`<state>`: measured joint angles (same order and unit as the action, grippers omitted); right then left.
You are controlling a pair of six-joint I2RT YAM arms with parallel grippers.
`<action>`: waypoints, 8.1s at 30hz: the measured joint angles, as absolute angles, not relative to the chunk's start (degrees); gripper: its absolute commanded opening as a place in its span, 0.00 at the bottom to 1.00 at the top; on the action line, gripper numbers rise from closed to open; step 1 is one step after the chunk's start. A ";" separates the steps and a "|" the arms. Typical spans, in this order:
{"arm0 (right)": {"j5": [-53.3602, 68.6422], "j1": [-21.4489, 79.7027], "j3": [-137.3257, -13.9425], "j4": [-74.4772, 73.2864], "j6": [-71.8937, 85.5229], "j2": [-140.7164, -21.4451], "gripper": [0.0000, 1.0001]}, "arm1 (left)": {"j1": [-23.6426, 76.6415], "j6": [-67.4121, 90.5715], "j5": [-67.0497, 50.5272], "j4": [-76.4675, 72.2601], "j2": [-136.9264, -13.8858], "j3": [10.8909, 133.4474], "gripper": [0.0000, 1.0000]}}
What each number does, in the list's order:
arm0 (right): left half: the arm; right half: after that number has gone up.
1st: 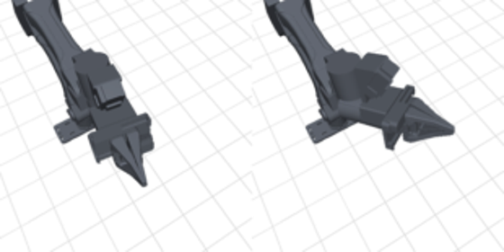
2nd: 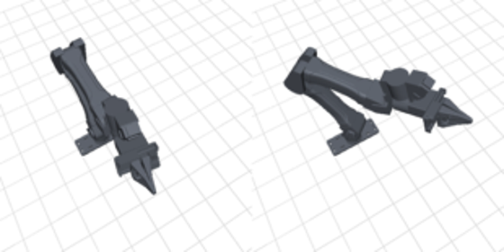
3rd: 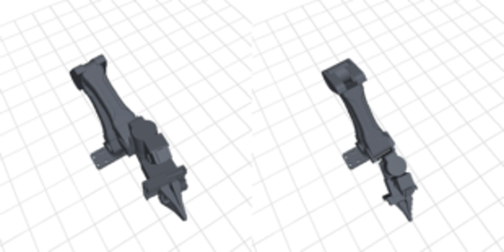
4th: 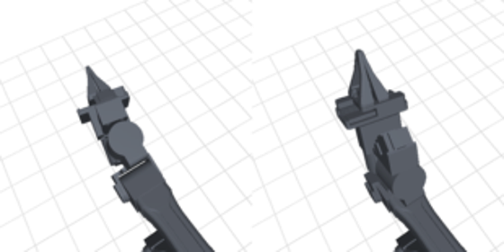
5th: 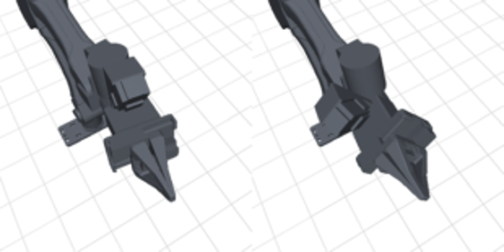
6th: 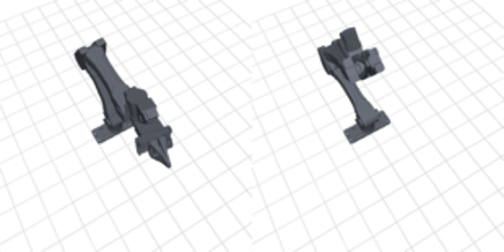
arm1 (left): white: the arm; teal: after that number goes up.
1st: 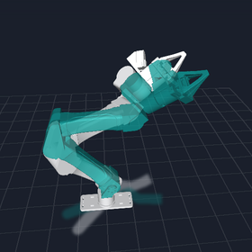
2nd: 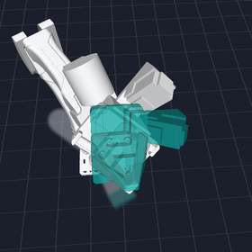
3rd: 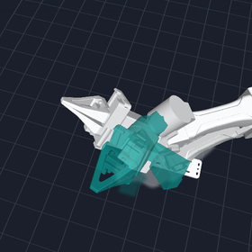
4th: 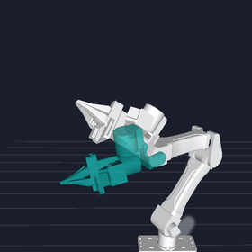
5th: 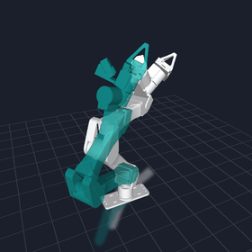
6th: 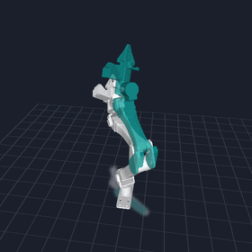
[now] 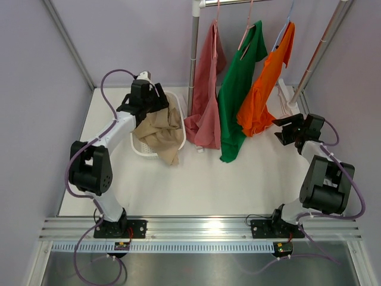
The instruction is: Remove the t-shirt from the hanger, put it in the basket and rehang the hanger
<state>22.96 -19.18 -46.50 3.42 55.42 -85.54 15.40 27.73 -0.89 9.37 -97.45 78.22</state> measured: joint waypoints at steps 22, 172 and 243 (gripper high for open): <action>14.20 -15.40 -61.56 7.66 55.24 -104.44 0.63 | 16.69 28.73 2.76 9.39 -72.79 70.59 0.99; -12.36 -0.73 -116.55 -27.81 -8.29 -93.89 0.00 | 17.21 24.82 1.74 13.67 -64.45 72.60 0.99; 10.22 -0.73 -146.23 -55.37 27.53 -102.80 0.57 | 44.71 3.25 -5.32 17.72 -75.29 93.67 0.99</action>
